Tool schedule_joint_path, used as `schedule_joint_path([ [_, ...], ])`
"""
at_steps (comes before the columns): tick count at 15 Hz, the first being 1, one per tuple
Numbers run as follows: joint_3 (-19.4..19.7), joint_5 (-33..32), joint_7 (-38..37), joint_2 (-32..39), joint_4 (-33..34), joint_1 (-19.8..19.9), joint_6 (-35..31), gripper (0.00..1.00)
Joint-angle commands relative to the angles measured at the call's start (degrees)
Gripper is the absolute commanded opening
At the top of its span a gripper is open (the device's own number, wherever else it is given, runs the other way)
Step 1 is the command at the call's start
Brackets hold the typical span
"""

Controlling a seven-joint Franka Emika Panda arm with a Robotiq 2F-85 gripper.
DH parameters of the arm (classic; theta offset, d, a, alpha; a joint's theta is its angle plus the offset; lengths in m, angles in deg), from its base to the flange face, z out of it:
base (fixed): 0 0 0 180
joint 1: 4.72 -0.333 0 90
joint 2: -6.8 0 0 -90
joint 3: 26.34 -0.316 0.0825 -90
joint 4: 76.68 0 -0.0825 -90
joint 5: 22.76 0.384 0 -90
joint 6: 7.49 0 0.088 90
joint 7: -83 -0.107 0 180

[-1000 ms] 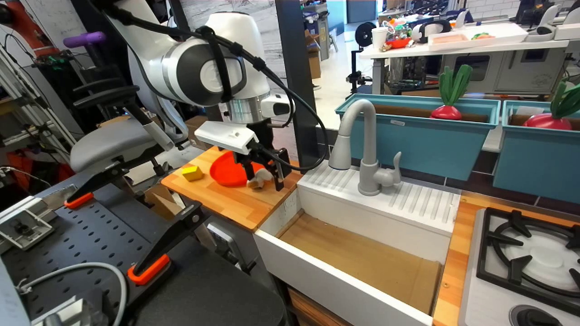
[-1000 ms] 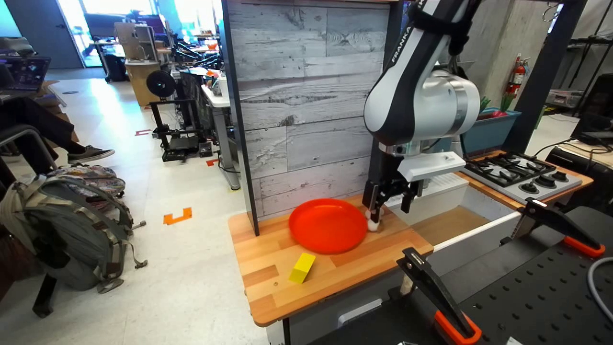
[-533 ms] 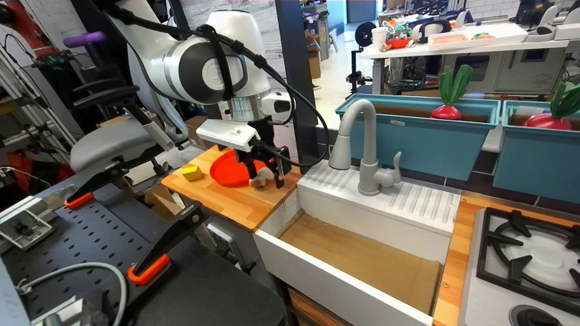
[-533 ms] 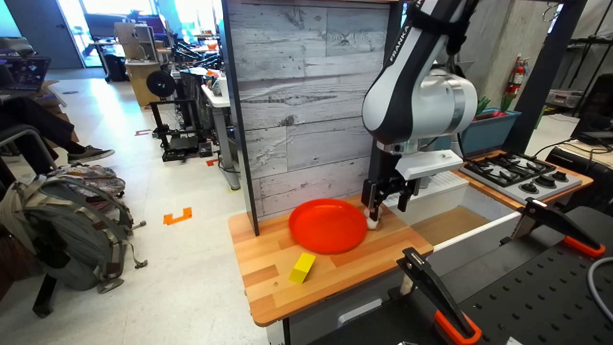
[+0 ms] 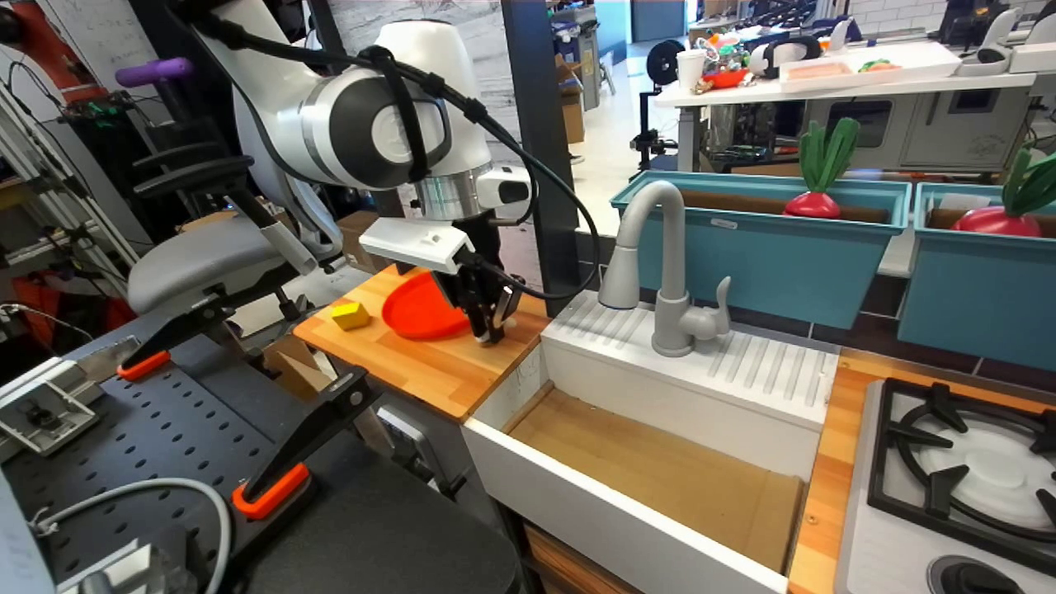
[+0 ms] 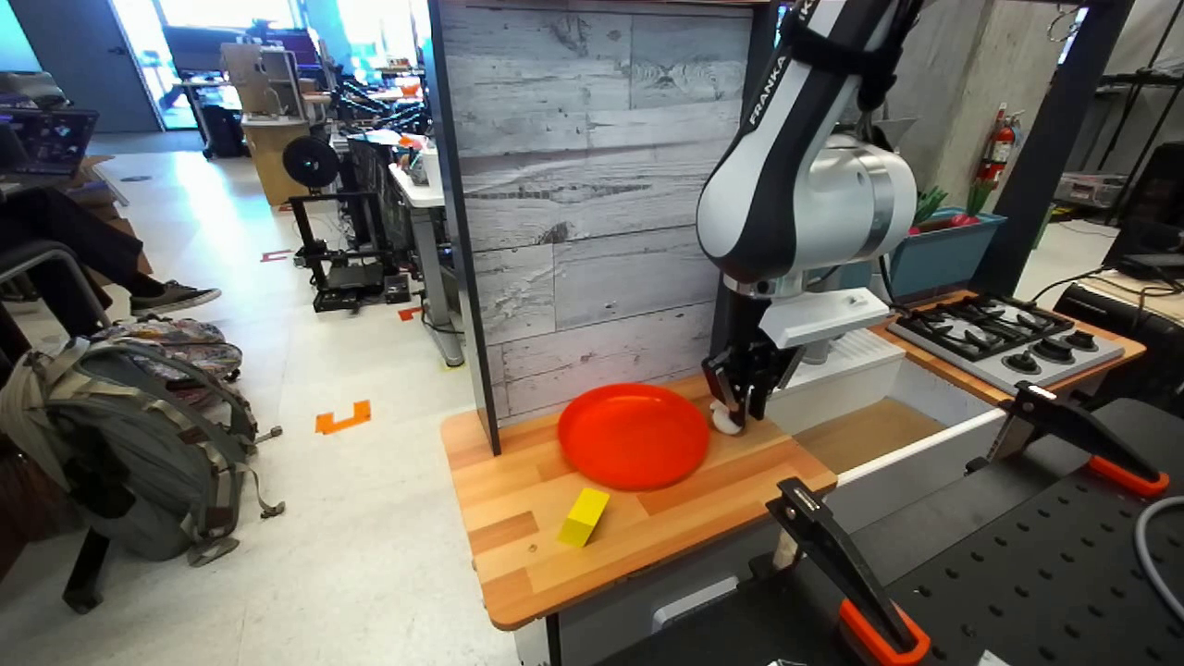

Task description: Put the white toy on the orange plate

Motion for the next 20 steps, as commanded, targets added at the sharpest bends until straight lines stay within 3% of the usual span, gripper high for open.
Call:
schedule_joint_path([
  [1, 1.3, -2.1, -2.0, 1.9, 2.4, -1.2, -0.4, 0.01],
  [2, 1.3, -2.2, -2.0, 1.8, 2.3, -1.3, -0.4, 0.00],
  [3, 1.4, -2.2, -2.1, 1.7, 2.1, -1.4, -0.4, 0.35],
  [4, 1.5, -2.3, -2.0, 1.5, 1.8, -1.4, -0.4, 0.30],
  [5, 1.4, -2.2, -1.9, 1.2, 1.6, -1.3, -0.5, 0.32],
  [14, -0.4, -0.9, -1.5, -1.8, -0.6, 0.5, -1.4, 0.97],
  [20, -2.7, 0.2, -0.5, -5.0, -3.5, 2.9, -4.4, 1.00],
])
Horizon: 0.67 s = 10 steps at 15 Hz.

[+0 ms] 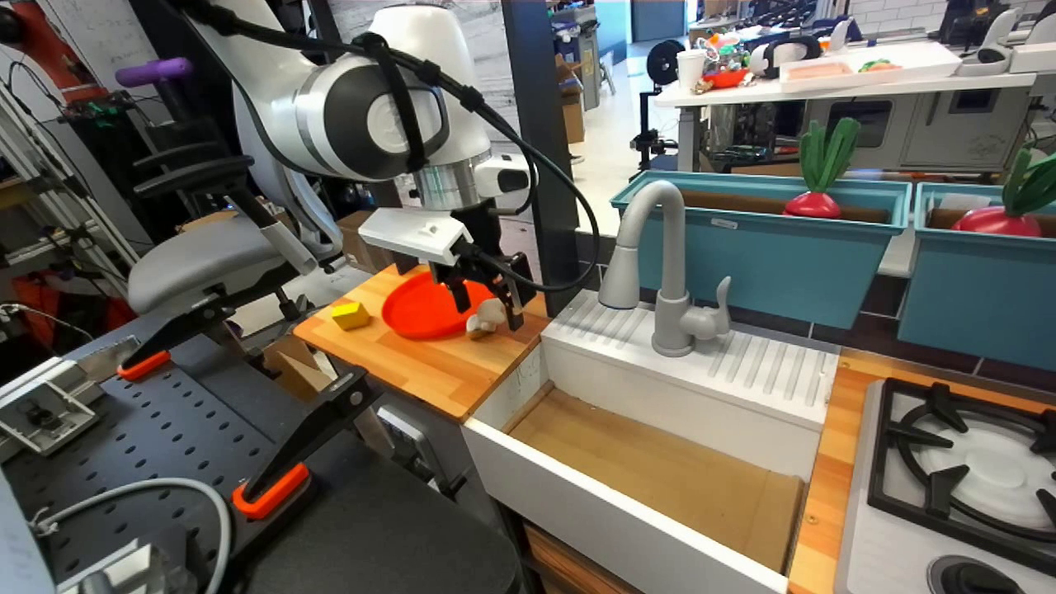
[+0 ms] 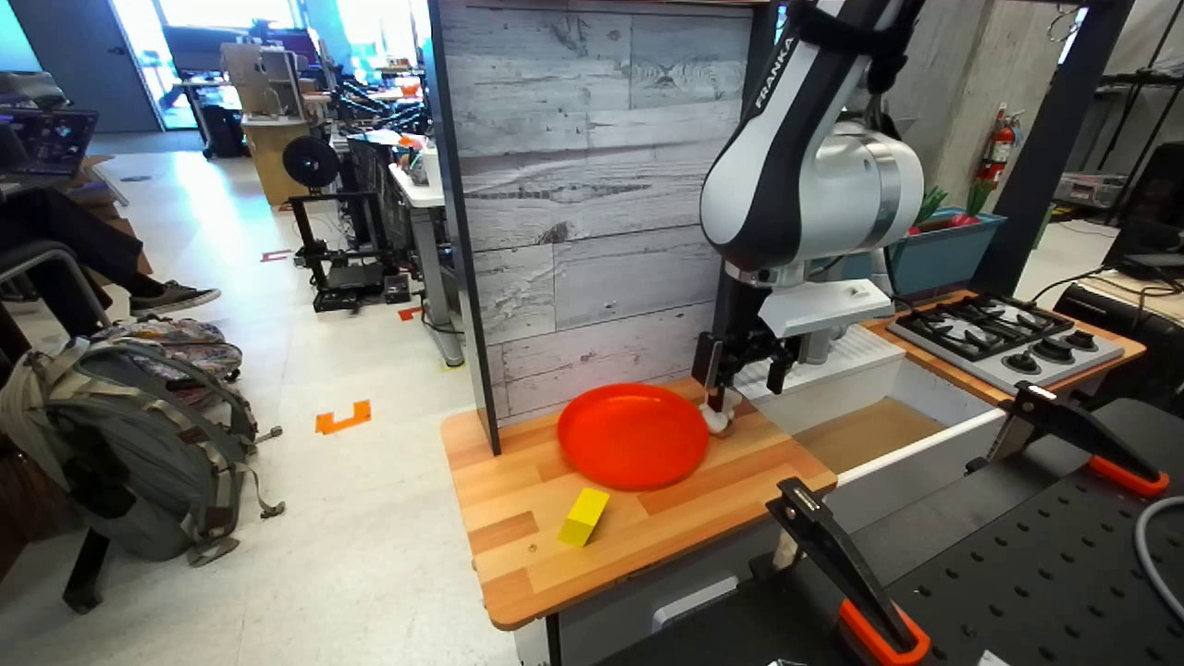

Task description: Put the white toy on the orange plate

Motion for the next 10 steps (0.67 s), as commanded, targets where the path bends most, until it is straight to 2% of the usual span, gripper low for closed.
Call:
schedule_joint_path([
  [1, -2.4, 0.4, 0.4, -3.6, -2.1, 2.6, -2.9, 1.00],
  [4, -3.1, 0.8, 0.0, -3.3, -1.5, 3.5, -5.1, 1.00],
  [10, -1.5, 0.0, -2.4, -0.1, 1.4, 1.8, -7.9, 1.00],
])
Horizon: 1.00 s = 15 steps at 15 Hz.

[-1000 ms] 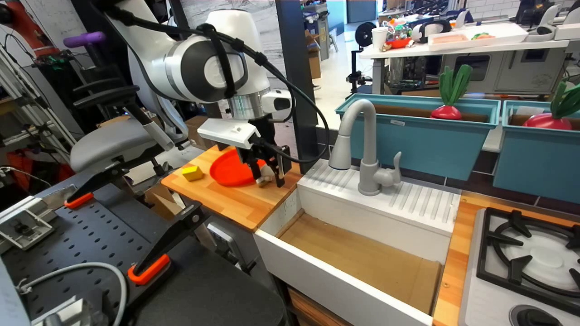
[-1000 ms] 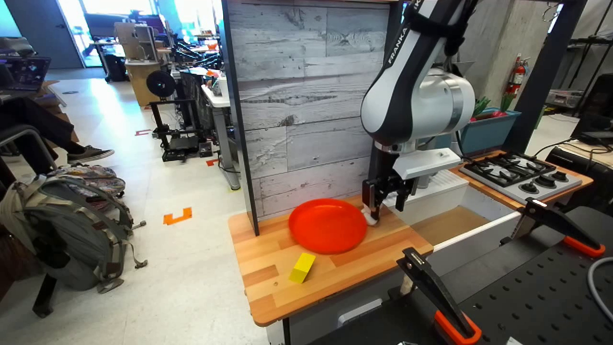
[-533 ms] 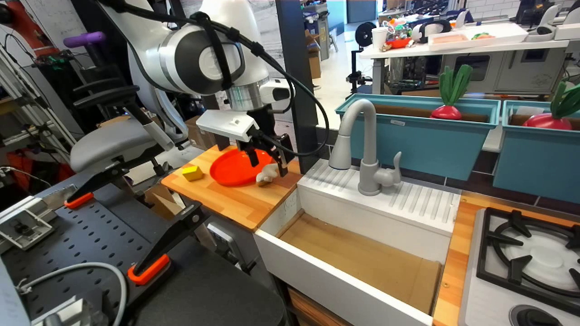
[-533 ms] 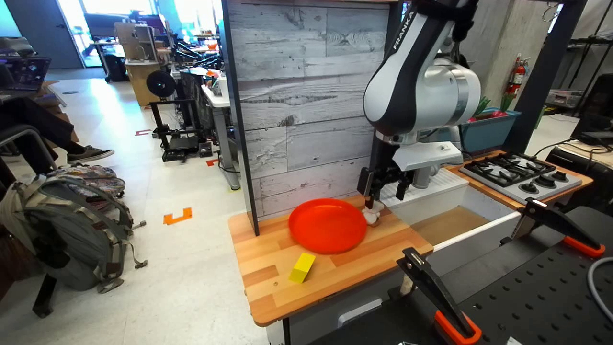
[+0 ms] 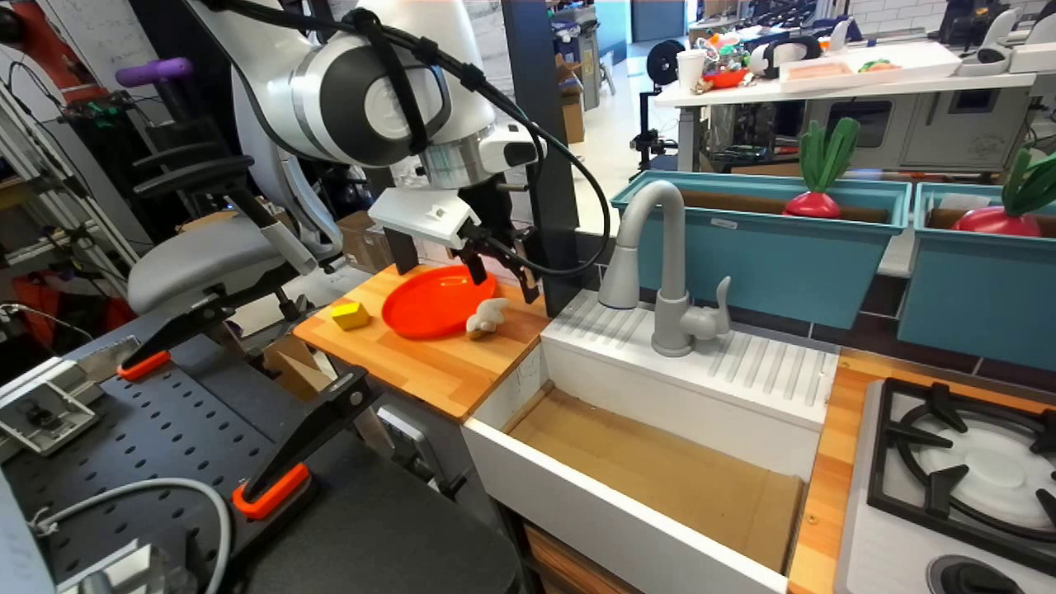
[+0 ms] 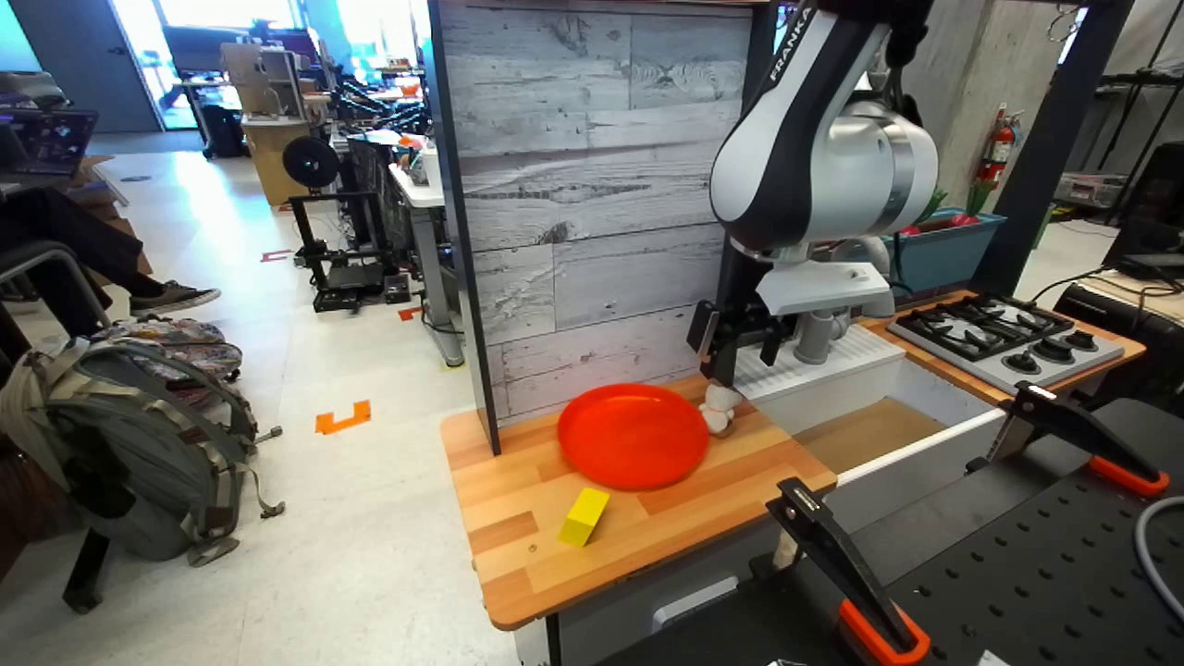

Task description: Put the white toy on the orange plate

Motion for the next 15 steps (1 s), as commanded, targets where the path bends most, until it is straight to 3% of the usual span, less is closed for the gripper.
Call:
schedule_joint_path([
  [1, 0.2, -0.3, -1.2, 1.8, 2.5, -0.9, -1.4, 1.00],
  [14, 0.1, -1.1, -1.0, 2.9, 2.8, -1.8, 1.9, 1.00],
  [15, 0.3, -1.1, -1.1, 3.3, 3.1, -2.0, 2.1, 0.75],
])
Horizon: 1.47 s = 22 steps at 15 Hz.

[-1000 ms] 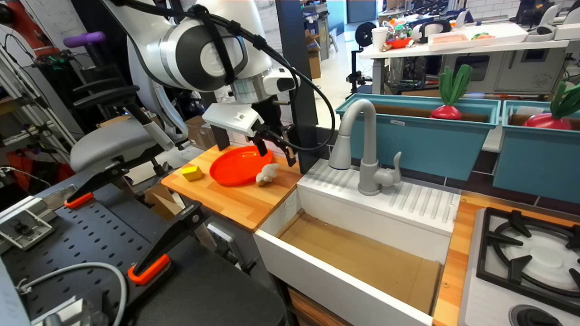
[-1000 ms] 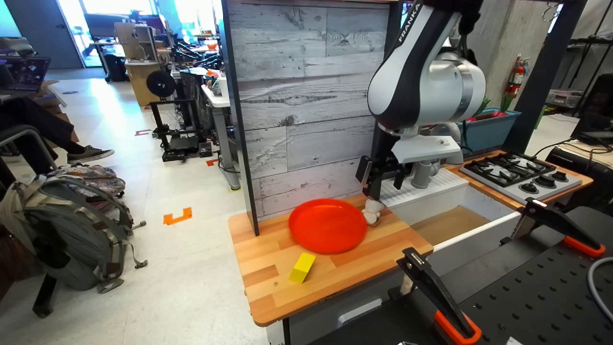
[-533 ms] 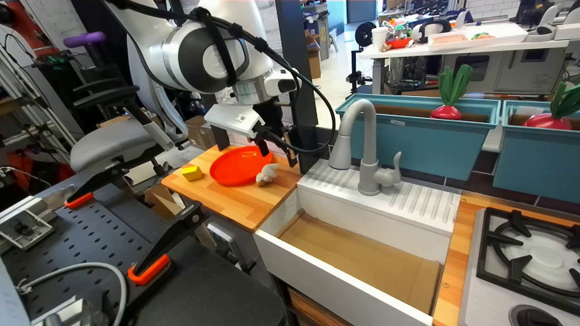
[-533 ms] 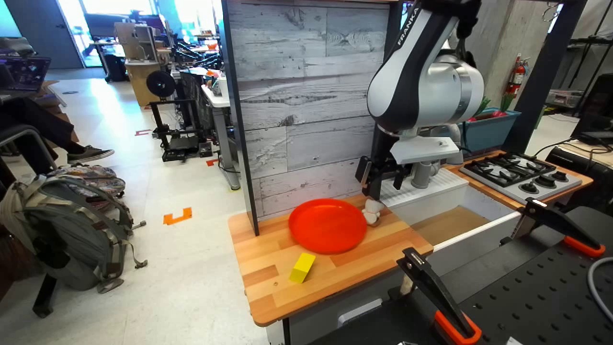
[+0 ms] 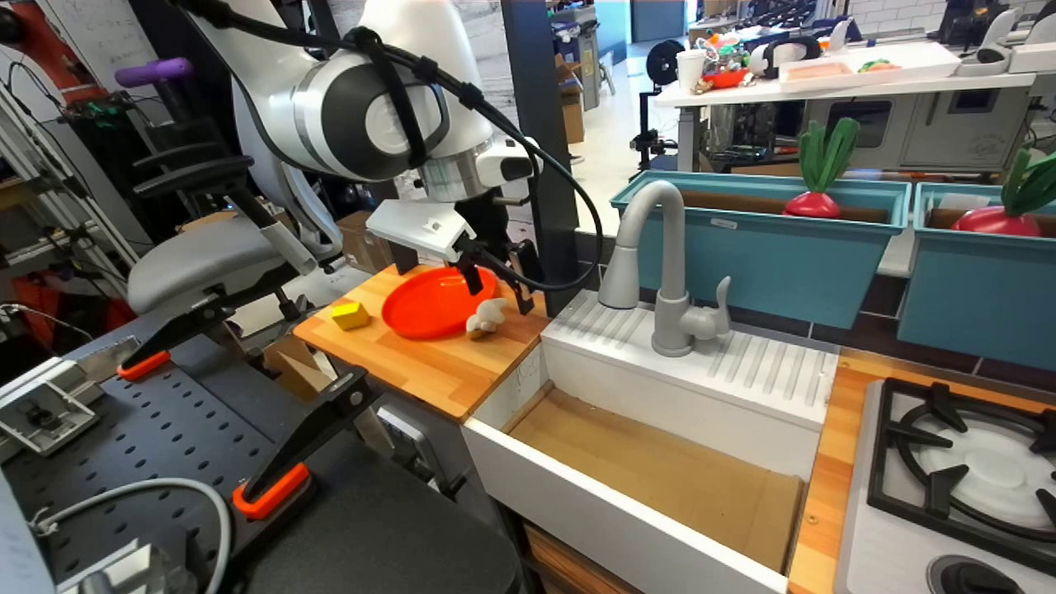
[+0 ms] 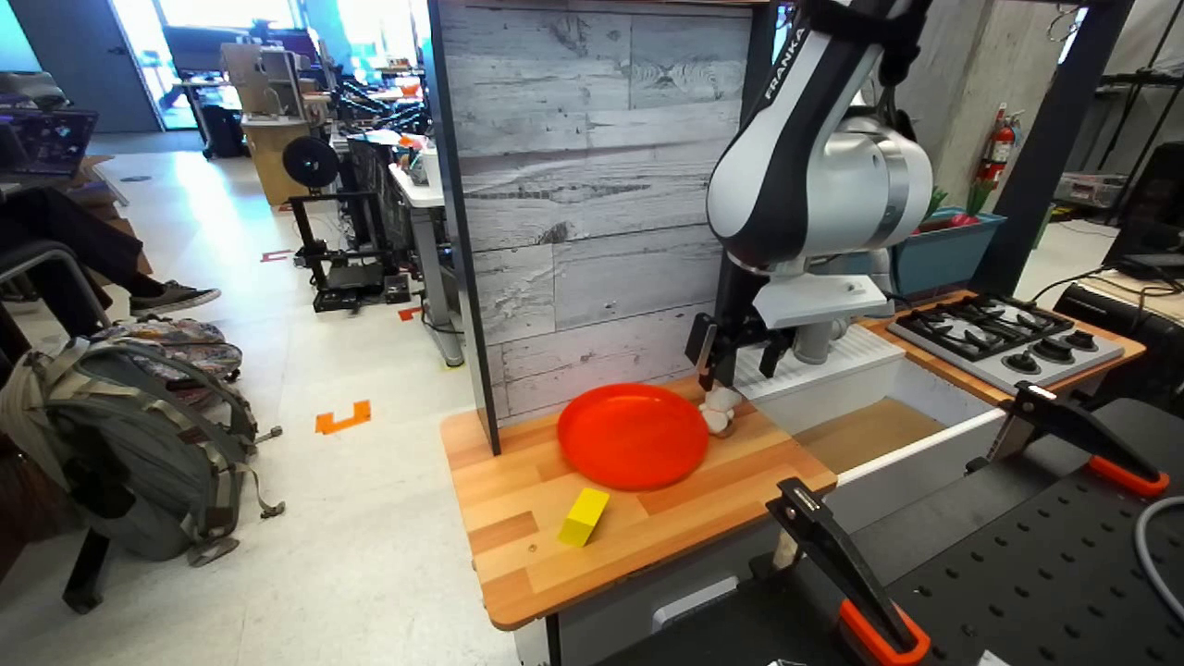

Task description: Put the white toy on the orange plate

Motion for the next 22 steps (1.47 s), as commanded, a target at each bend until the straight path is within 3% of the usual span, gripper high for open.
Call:
schedule_joint_path([
  [1, 0.7, -1.0, -0.7, 2.2, 3.1, -2.0, 2.3, 0.72],
  [10, 1.2, -1.2, -0.7, 3.4, 5.0, -3.8, 3.3, 0.04],
  [19, -4.0, -0.1, 3.2, -5.1, -2.9, 1.0, 3.2, 0.03],
  [22, -4.9, -0.2, 3.8, -7.4, -4.7, 0.9, 2.9, 0.03],
])
